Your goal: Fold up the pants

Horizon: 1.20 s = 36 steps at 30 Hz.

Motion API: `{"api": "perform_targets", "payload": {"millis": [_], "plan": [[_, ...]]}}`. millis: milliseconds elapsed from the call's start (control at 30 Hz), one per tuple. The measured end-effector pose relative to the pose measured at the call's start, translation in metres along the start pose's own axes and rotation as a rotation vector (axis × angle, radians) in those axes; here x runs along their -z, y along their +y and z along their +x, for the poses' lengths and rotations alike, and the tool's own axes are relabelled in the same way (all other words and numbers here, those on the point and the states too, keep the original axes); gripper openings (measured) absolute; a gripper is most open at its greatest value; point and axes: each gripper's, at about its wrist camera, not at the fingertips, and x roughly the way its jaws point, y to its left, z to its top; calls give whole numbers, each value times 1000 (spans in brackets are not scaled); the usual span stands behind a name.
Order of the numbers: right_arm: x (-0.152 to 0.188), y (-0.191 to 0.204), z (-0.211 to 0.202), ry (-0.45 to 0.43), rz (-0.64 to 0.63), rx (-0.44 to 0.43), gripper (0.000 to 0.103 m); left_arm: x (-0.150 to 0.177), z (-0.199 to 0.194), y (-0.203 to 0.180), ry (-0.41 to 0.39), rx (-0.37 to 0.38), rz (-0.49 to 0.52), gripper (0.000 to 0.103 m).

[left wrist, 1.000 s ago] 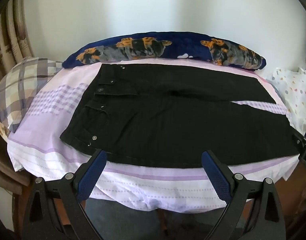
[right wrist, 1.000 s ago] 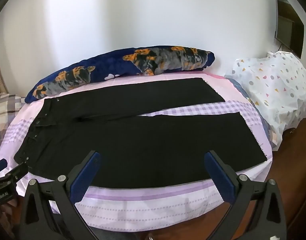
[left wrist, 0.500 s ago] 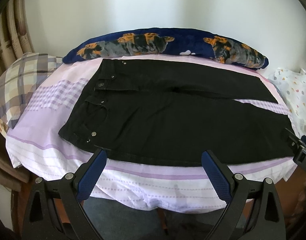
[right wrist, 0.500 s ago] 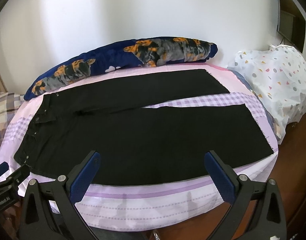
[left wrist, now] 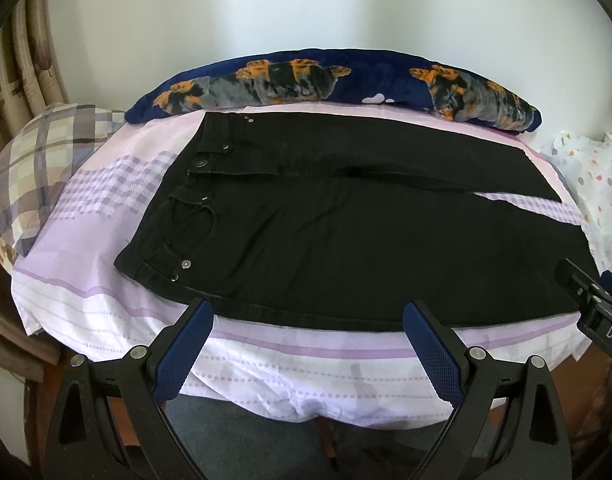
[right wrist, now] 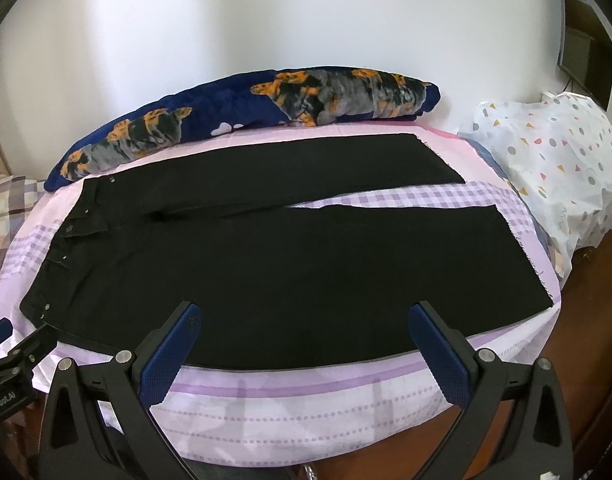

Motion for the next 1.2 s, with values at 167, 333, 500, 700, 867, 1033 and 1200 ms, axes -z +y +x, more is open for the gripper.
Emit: {"api": "perform_targets", "payload": {"millis": [167, 333, 500, 700, 867, 1033, 1200], "plan": [[0, -1, 1, -2, 1, 4, 103, 2, 4, -1, 1, -2, 5, 96], [1, -4, 4, 9, 14, -1, 103, 3, 4, -1, 1, -3, 5, 96], [2, -4, 4, 8, 5, -2, 103, 5, 7, -2, 1, -5, 7, 96], [4, -2, 5, 9, -1, -1, 103, 4, 7, -3, 3, -7, 5, 96], [4, -1, 5, 9, 1, -1, 103, 4, 7, -3, 2, -6, 6, 96], [4, -2, 5, 10, -3, 1, 103, 7, 8, -4, 4, -5, 5, 96], [4, -1, 6, 12, -4, 5, 103, 10, 10, -4, 8, 1, 1, 96]]}}
